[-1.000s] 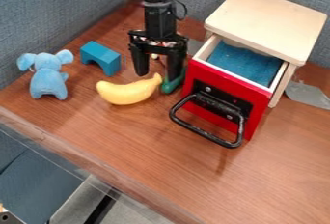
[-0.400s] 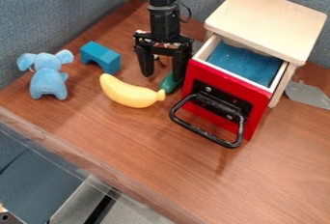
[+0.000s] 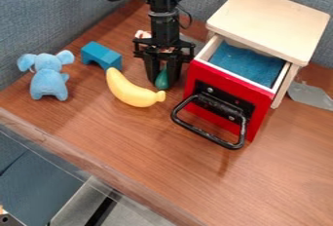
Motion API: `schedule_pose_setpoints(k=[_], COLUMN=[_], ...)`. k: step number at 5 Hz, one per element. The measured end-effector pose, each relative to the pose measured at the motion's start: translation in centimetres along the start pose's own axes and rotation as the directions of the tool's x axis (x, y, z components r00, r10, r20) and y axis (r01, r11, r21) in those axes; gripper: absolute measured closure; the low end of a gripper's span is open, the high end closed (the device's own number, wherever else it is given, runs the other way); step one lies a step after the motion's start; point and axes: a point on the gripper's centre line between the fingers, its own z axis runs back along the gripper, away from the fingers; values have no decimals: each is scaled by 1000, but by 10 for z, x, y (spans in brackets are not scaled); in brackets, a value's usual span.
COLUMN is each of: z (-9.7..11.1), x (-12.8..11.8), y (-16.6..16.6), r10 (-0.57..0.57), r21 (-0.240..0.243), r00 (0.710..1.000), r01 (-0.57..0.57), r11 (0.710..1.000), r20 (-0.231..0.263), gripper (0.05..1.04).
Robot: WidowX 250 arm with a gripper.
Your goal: Place the green object inside the drawer
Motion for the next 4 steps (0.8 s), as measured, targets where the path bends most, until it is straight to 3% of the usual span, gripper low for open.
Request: schedule_pose_setpoints(k=[2,3,4], z=[7,57,81], x=[-4,-6,-11], y=[-2,-23,-44], r10=[-1,-49,-89], r21=[8,-16,-27], r00=[1000,991,983], r01=[1,51,95], r11=[1000,999,995], r20=[21,128,160], gripper=[620,620,620])
